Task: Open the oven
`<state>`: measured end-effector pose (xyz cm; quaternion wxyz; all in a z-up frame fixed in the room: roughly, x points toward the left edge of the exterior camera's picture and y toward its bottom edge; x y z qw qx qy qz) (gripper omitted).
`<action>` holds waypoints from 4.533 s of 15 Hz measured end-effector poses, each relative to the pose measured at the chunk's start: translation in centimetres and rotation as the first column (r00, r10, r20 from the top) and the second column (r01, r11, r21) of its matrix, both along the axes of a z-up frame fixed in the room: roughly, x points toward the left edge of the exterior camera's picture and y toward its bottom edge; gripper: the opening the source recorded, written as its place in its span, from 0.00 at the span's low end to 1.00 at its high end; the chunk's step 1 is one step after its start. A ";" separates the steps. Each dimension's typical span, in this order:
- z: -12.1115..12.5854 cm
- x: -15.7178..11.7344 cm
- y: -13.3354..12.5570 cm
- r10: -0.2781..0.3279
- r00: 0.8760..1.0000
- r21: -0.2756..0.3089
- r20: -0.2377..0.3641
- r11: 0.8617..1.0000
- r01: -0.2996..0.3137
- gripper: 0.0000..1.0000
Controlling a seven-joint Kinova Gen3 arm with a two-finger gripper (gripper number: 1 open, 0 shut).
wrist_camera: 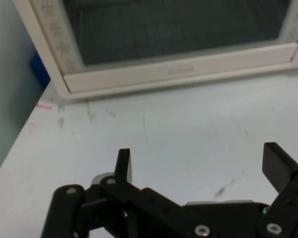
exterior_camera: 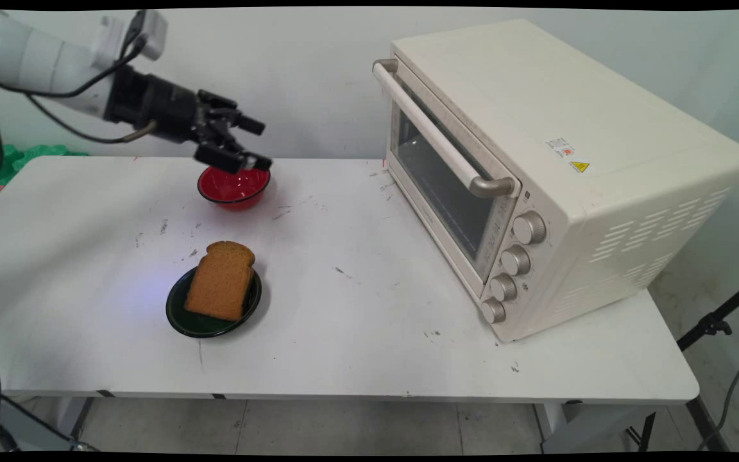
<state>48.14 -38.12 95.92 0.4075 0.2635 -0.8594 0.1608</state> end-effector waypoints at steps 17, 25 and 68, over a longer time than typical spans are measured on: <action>6.1 -14.6 -6.7 0.098 0.995 -0.031 -0.021 0.995 -0.098 0.00; 6.9 -18.9 -9.8 0.127 0.992 -0.057 0.022 0.990 -0.126 0.00; -2.1 -11.9 -5.8 0.117 0.979 0.009 0.168 0.993 -0.120 0.00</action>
